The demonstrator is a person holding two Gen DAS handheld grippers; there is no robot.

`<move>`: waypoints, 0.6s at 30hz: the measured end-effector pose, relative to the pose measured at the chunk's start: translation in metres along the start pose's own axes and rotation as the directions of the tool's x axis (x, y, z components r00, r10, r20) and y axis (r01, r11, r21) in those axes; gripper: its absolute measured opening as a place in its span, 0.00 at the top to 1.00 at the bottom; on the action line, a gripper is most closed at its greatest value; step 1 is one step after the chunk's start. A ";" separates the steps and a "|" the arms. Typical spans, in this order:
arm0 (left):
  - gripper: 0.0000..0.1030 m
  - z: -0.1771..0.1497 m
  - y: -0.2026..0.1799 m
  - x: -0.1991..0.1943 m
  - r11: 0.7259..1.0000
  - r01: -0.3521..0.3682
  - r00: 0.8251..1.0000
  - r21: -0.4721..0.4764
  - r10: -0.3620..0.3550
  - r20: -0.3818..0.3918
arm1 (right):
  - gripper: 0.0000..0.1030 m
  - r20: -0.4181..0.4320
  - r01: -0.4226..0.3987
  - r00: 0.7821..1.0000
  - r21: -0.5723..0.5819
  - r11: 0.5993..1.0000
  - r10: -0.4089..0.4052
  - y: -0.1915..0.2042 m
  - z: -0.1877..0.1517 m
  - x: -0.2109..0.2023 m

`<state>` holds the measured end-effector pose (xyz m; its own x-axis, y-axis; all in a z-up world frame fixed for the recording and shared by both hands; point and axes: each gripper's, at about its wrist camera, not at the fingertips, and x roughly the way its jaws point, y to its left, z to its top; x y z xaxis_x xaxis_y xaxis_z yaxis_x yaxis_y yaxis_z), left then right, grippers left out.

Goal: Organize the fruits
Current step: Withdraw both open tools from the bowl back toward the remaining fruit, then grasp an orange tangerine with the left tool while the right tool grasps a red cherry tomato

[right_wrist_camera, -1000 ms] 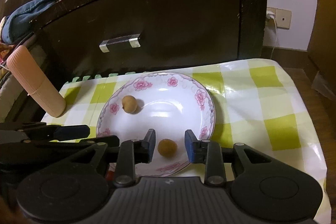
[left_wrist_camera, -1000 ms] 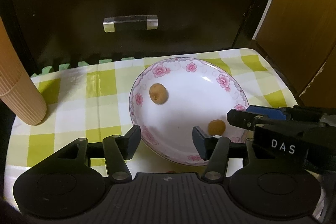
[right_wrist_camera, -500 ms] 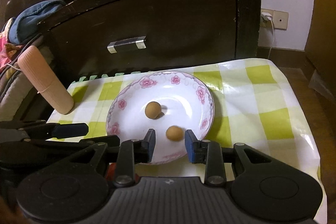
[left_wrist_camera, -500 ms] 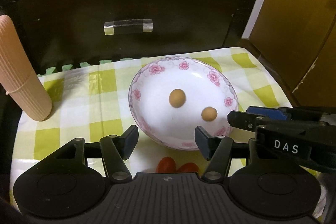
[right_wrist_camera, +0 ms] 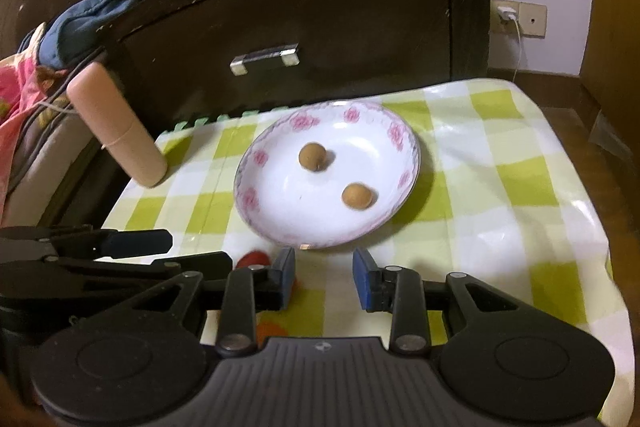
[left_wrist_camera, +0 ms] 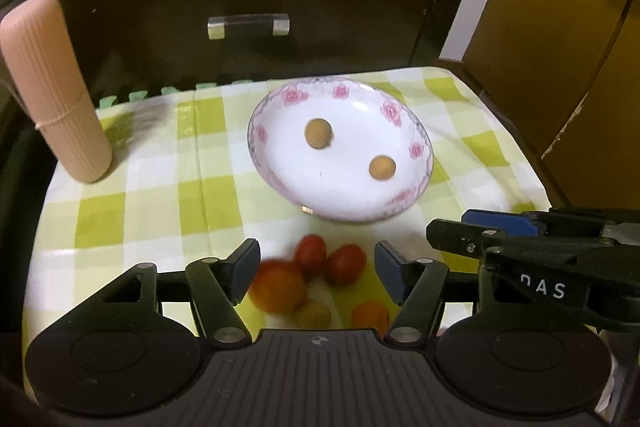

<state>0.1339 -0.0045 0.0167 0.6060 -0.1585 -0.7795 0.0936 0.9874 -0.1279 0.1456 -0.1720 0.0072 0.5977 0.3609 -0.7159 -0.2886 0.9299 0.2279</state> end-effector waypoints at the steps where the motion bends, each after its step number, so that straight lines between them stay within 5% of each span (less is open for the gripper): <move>1: 0.32 -0.003 0.000 -0.002 1.000 0.000 1.000 0.001 0.000 -0.003 | 0.70 -0.006 -0.002 1.000 -0.001 1.000 0.002 0.001 -0.003 -0.001; 18: 0.30 -0.065 0.012 -0.023 0.999 -0.025 0.993 0.025 0.027 -0.117 | 0.67 -0.074 -0.044 0.996 -0.009 0.999 0.044 0.018 -0.045 -0.018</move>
<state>0.0699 0.0111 -0.0064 0.5119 -0.1307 -0.8490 0.0988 0.9908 -0.0930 0.0963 -0.1654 -0.0055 0.5278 0.3949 -0.7520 -0.3213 0.9124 0.2536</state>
